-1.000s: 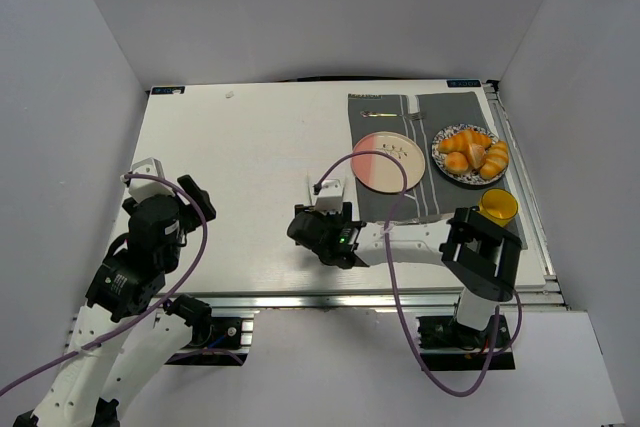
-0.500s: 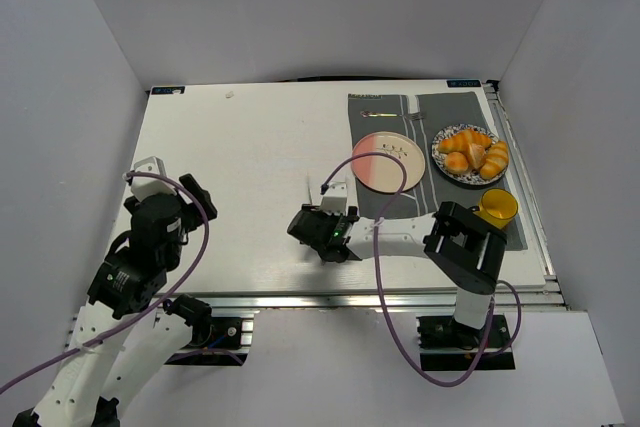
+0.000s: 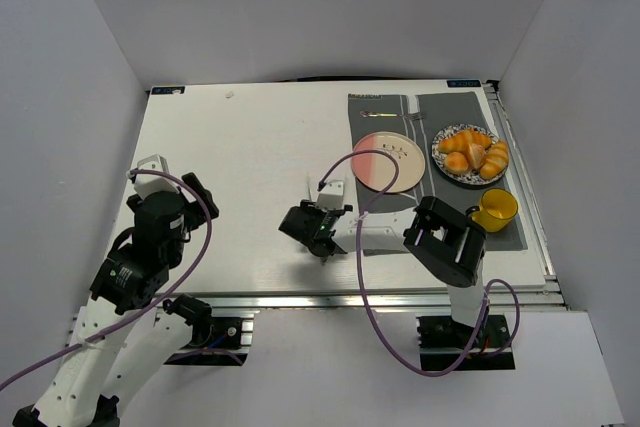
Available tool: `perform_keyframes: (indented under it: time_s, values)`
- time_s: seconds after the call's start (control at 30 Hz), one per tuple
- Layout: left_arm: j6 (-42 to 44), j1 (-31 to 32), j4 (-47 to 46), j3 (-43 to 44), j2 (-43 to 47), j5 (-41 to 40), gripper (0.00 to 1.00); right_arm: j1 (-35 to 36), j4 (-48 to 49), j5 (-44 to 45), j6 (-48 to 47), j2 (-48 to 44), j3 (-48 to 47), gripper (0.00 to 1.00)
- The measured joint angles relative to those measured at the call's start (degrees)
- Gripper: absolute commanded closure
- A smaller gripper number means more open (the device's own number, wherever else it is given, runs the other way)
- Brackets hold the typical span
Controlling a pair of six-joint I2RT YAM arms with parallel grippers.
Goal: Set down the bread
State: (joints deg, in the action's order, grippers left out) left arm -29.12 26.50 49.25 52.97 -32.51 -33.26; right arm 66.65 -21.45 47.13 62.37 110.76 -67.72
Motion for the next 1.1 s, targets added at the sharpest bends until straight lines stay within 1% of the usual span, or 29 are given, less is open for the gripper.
perform_keyframes:
  time_s: [0.13, 0.33, 0.53, 0.77, 0.9, 1.1]
  values:
    - [0.0, 0.0, 0.0, 0.0, 0.0, 0.0, 0.07, 0.0, -1.1, 0.4, 2.5, 0.0, -0.1, 0.23]
    - [0.1, 0.0, 0.0, 0.0, 0.0, 0.0, 0.07, 0.0, -2.4, 0.7, 3.4, 0.0, -0.1, 0.37]
    - [0.1, 0.0, 0.0, 0.0, 0.1, 0.0, 0.07, -0.2, -2.6, 0.7, 2.9, -0.1, -0.1, 0.42]
    - [0.1, 0.0, 0.0, 0.0, 0.4, 0.0, 0.07, -0.2, -0.7, -0.7, -0.9, -1.0, 1.1, 0.41]
    - [0.1, 0.0, 0.0, 0.0, 0.6, 0.0, 0.07, -0.2, 0.5, -1.8, -3.7, -1.2, 1.1, 0.35]
    - [0.1, 0.0, 0.0, 0.0, 0.7, 0.0, 0.07, -0.2, 2.1, -3.2, -6.5, -1.2, 1.1, 0.32]
